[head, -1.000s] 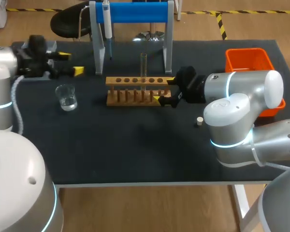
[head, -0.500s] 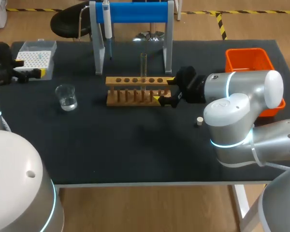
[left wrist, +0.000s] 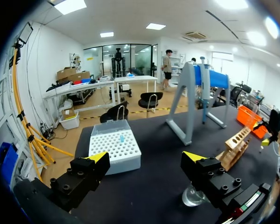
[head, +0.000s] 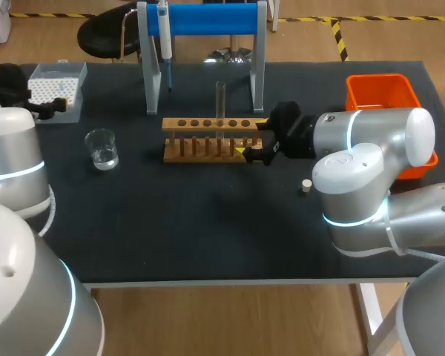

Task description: Invert the test tube, pick up the pipette, mount the tip to pipette, aspirate from beaker and dispense into the tube, eject the tip, return the pipette, and cap with the stopper.

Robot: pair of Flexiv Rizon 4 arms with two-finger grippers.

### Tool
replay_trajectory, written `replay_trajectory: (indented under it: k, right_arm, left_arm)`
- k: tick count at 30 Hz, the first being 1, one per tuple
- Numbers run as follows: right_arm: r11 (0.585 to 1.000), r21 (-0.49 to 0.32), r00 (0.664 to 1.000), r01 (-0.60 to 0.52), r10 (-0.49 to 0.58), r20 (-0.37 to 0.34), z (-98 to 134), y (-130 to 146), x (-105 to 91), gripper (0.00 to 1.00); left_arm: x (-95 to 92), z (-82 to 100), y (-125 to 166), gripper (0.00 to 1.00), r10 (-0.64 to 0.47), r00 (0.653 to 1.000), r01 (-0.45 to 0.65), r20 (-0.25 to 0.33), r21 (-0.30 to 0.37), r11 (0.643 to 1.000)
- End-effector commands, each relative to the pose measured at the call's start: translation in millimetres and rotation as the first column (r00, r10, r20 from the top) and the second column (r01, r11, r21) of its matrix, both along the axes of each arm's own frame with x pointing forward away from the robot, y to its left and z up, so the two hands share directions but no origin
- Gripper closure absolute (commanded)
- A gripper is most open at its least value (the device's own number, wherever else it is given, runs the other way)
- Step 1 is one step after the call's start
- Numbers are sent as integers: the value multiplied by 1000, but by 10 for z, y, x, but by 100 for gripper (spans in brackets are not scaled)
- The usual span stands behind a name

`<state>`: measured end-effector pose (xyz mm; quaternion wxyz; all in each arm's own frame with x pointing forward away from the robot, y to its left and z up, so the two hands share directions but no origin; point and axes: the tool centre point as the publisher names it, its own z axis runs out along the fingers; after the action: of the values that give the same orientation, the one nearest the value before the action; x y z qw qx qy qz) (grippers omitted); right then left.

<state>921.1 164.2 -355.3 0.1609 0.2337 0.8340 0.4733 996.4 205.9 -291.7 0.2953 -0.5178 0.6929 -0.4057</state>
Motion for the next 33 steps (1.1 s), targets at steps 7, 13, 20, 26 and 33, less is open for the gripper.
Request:
replay_trajectory:
  k: [7,13,20,26,33]
  right_arm:
    - [1000,0,1000,1,-1,0,-5,4,0,0]
    - [1000,0,1000,1,-1,0,-5,4,0,0]
    - [1000,0,1000,1,-1,0,-5,4,0,0]
    - [1000,0,1000,1,-1,0,-5,4,0,0]
    - [1000,0,1000,1,-1,0,-5,4,0,0]
  left_arm:
    - [434,-230,11,0,44,999,-44,1,19,999]
    - [562,-283,80,0,78,997,-78,14,28,997]
    - [747,-359,124,0,95,995,-95,18,27,995]
    - [926,-413,162,0,103,995,-103,20,28,994]
    - [1092,-461,205,0,117,993,-117,30,27,993]
